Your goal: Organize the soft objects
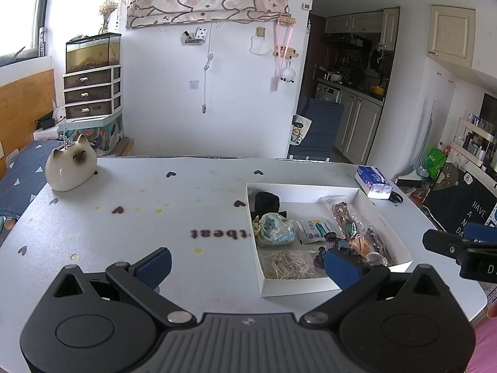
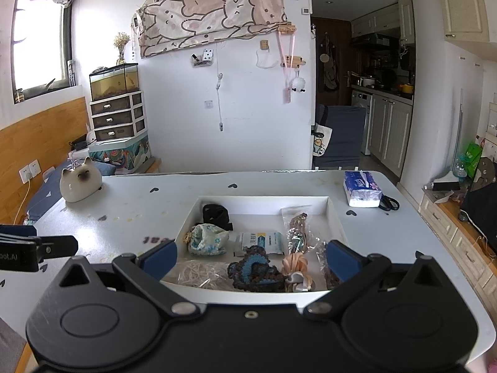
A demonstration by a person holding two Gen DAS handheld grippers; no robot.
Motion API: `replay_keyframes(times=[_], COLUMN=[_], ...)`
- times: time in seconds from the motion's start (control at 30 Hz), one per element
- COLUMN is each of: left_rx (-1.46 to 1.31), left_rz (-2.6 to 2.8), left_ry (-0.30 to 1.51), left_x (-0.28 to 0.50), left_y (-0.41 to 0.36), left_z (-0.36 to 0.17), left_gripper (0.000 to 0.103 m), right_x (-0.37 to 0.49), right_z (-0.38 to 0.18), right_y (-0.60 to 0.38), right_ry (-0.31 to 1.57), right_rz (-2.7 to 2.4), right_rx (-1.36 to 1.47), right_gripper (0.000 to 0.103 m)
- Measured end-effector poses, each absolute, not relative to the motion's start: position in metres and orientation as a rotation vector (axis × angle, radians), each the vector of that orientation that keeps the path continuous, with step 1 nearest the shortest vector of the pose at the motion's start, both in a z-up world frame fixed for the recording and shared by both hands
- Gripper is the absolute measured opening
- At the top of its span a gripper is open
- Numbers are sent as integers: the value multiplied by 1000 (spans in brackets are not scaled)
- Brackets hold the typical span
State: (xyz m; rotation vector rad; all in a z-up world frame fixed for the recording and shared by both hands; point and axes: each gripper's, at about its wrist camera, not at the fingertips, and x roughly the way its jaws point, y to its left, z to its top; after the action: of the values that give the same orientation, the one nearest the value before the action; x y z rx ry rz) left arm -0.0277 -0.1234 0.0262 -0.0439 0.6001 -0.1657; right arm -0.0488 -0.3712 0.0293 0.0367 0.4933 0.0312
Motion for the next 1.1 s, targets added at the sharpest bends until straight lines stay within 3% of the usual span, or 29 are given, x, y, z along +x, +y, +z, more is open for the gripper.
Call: replay_keyframes(times=[1.1], left_rx=[-44], left_rz=[-162], left_ry=[599], left_x=[-26], left_y=[-122], left_z=[28], left_gripper=[103], right_x=[-47], right_z=[30], right_y=[-369], right_ry=[493], right_rz=[36], right_rx=[34], right_gripper=[103])
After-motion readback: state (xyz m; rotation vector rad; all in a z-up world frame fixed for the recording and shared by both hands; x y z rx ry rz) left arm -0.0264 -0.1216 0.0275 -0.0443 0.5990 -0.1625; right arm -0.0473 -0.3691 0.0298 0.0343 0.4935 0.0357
